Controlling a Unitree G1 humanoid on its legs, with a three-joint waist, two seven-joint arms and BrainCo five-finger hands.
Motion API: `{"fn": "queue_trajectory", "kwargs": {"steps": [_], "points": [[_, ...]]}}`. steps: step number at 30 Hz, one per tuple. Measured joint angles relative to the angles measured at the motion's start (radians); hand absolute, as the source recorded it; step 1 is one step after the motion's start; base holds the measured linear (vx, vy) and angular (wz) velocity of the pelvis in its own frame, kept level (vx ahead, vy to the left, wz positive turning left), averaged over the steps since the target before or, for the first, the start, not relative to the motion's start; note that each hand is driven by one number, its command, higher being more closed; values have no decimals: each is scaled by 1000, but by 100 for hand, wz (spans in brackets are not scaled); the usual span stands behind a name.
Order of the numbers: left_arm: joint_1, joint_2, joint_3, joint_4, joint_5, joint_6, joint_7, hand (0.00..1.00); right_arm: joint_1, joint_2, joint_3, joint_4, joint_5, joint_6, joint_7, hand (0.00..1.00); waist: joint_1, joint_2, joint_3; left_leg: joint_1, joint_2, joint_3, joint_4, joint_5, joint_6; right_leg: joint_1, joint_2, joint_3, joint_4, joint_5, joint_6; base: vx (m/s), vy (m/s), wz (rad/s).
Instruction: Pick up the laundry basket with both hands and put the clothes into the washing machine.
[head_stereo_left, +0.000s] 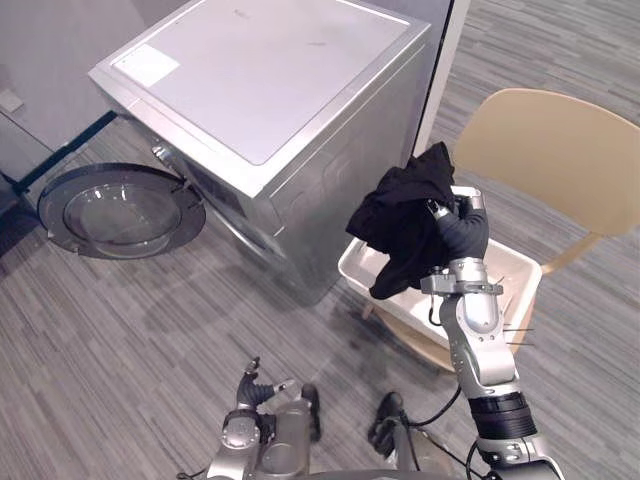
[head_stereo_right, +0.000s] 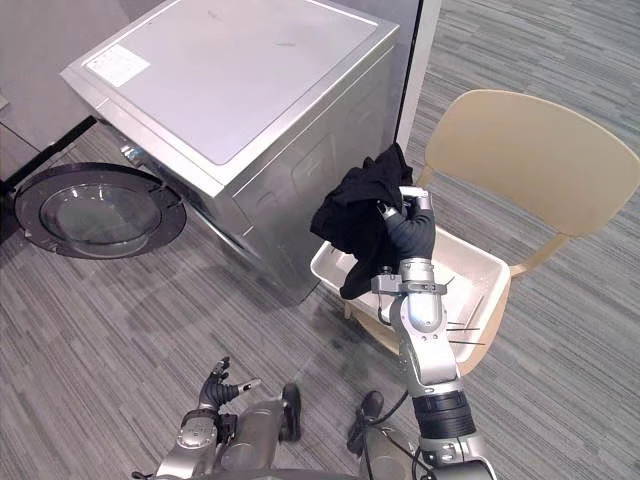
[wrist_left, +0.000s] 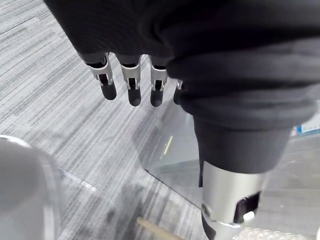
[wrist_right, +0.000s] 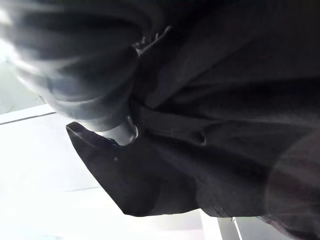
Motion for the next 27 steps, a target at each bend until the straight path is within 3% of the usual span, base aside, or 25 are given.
{"fn": "queue_trajectory", "kwargs": {"steps": [1, 4, 11, 15, 20, 21, 27], "points": [[-5, -1, -39, -69, 0, -5, 0, 0, 23, -3, -11, -34, 1, -1, 4, 100, -8, 11, -7, 72, 0, -6, -141, 11, -6, -1, 5, -26, 6, 0, 18, -95, 129, 67], [-21, 3, -94, -200, 0, -21, 0, 0, 41, 18, 4, -52, 20, -1, 53, 100, -18, 10, -13, 116, 1, -7, -233, 4, -25, 0, -5, -53, 26, 16, 29, -86, 175, 42], [-42, 21, -144, -471, 9, -76, 3, 0, 66, 65, 252, -63, 98, -1, 184, 100, -13, 9, -73, 143, -52, -11, -246, 10, -16, 21, -38, -17, 20, 46, 66, -29, 122, 7], [-74, 14, -190, -500, 47, -90, 15, 0, 63, 78, 370, -59, 173, -1, 229, 100, -14, 10, -94, 173, -47, -19, -248, 12, -13, 55, -31, -17, 7, 48, 64, 24, 7, 3], [-127, 10, -225, -495, 118, -84, 76, 0, 61, 107, 530, 9, 350, -6, 282, 100, -18, 16, -134, 186, -25, -18, -254, 13, -12, 83, 8, -11, -49, 74, 48, 12, -26, -7], [-152, 12, -233, -488, 148, -77, 98, 100, 60, 108, 579, 31, 414, -5, 293, 100, -18, 18, -139, 190, -20, -17, -254, 14, -12, 96, 20, -10, -72, 85, 44, -8, -32, -3], [-310, 44, -241, -355, 241, -19, 163, 100, 54, 121, 686, 105, 605, 16, 328, 100, -19, 19, -163, 193, -4, -19, -256, 22, -17, 146, 71, -11, -198, 149, 23, -40, -27, -5]]}}
